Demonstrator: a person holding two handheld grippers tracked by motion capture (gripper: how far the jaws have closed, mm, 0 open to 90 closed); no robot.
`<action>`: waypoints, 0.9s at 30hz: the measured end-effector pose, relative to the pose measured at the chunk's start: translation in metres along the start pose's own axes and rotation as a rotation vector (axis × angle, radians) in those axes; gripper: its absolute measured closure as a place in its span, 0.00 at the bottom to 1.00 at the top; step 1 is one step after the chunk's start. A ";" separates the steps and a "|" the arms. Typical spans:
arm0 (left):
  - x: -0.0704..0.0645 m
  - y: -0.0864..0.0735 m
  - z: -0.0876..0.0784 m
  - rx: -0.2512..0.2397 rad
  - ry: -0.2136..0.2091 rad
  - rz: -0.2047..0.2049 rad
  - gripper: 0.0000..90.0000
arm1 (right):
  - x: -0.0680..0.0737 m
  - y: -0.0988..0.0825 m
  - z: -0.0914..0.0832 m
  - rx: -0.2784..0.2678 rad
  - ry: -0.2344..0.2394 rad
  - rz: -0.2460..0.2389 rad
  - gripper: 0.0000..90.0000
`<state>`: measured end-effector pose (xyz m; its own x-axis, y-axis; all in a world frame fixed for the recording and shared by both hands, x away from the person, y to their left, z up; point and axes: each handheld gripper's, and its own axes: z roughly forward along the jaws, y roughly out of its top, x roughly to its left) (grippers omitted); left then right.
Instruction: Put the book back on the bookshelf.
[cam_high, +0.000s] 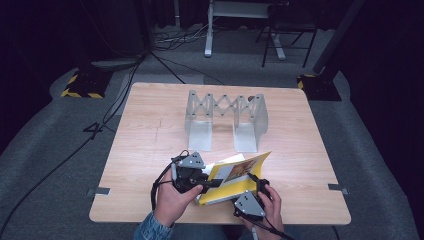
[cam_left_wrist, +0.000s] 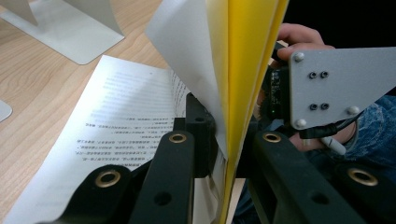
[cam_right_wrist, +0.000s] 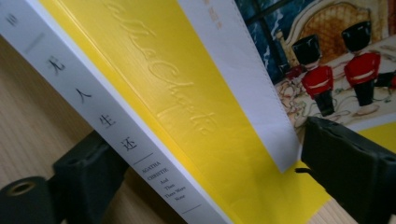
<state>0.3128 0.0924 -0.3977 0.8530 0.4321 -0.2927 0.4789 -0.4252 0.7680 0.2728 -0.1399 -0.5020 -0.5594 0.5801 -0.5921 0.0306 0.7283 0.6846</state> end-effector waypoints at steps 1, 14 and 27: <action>0.000 0.000 0.000 0.000 0.000 0.000 0.92 | 0.000 0.000 0.000 0.000 0.000 0.000 0.16; 0.009 -0.004 0.002 -0.010 0.008 -0.047 0.90 | 0.008 0.004 0.004 0.033 0.023 -0.145 0.64; 0.023 -0.013 -0.013 -0.051 0.255 -0.102 0.50 | 0.007 0.008 -0.004 0.032 0.006 -0.240 0.77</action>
<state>0.3234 0.1185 -0.4072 0.7177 0.6599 -0.2224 0.5433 -0.3308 0.7717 0.2663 -0.1316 -0.4989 -0.5591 0.3863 -0.7336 -0.0779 0.8564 0.5103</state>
